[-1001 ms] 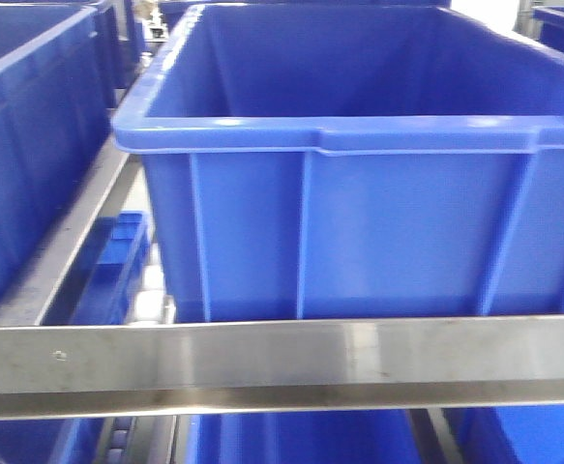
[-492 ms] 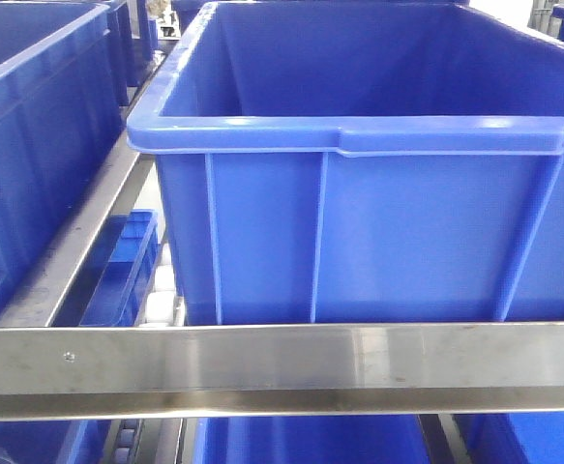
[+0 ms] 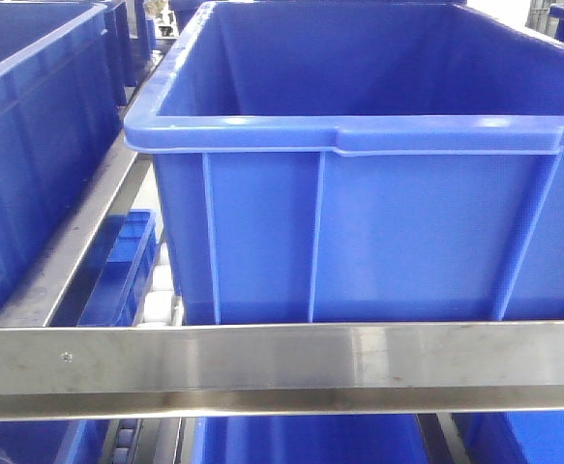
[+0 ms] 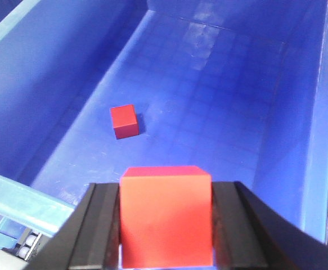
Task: Pick red cube and place on left shelf
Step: 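Open the right gripper to drop the red cube into the blue bin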
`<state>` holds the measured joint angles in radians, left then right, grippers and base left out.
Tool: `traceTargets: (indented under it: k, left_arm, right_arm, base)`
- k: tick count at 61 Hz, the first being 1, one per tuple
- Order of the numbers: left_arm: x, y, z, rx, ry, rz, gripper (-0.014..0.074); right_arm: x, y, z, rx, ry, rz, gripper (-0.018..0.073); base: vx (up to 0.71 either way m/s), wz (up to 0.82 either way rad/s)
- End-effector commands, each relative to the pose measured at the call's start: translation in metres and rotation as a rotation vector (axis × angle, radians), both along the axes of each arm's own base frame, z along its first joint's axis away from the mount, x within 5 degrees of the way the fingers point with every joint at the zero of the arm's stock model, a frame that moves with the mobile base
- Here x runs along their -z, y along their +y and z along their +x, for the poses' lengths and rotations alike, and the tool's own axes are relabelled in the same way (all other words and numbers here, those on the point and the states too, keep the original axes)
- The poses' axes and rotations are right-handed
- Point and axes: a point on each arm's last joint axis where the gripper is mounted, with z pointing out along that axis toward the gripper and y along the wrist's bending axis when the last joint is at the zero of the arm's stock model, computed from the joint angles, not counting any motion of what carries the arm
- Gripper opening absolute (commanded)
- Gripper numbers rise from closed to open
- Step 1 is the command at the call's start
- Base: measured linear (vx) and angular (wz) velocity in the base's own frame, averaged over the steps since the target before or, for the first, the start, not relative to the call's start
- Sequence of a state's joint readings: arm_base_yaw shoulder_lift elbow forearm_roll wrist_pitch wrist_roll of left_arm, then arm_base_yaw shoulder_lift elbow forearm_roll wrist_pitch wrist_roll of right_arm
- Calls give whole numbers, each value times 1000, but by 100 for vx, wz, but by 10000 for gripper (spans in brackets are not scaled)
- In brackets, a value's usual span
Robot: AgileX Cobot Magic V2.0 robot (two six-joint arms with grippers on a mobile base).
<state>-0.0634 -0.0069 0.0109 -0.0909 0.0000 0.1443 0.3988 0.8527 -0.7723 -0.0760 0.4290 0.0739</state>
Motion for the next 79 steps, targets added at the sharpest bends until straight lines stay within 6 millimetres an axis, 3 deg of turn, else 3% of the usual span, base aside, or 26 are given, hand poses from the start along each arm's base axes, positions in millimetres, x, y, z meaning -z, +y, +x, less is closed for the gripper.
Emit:
traceTargets:
  k: [1, 31, 42, 57, 61, 72, 79]
  left_arm:
    - [0, 0, 1, -3, -52, -10, 106]
    - [0, 0, 1, -3, -52, -10, 106]
    - [0, 0, 1, -3, -52, -10, 106]
    - [0, 0, 1, -3, -52, -10, 106]
    - [0, 0, 1, -3, -52, -10, 106]
    - [0, 0, 1, -3, -52, -10, 106]
    - [0, 0, 1, -3, -52, -10, 106]
  right_arm:
    - [-18, 1, 1, -10, -116, 29, 58]
    - [-21, 4, 7, -16, -165, 50, 58]
    - [-17, 16, 33, -27, -219, 72, 58]
    - [-12, 39, 90, -29, -187, 60, 67]
    - [-13, 44, 103, -26, -182, 58, 133]
    - [-12, 54, 129, -27, -168, 51, 572]
    - [-8, 57, 135, -27, -158, 48, 601]
  base:
    - [0, 0]
    - [0, 0]
    - [0, 0]
    - [0, 0]
    - [0, 0]
    - [0, 0]
    - [0, 0]
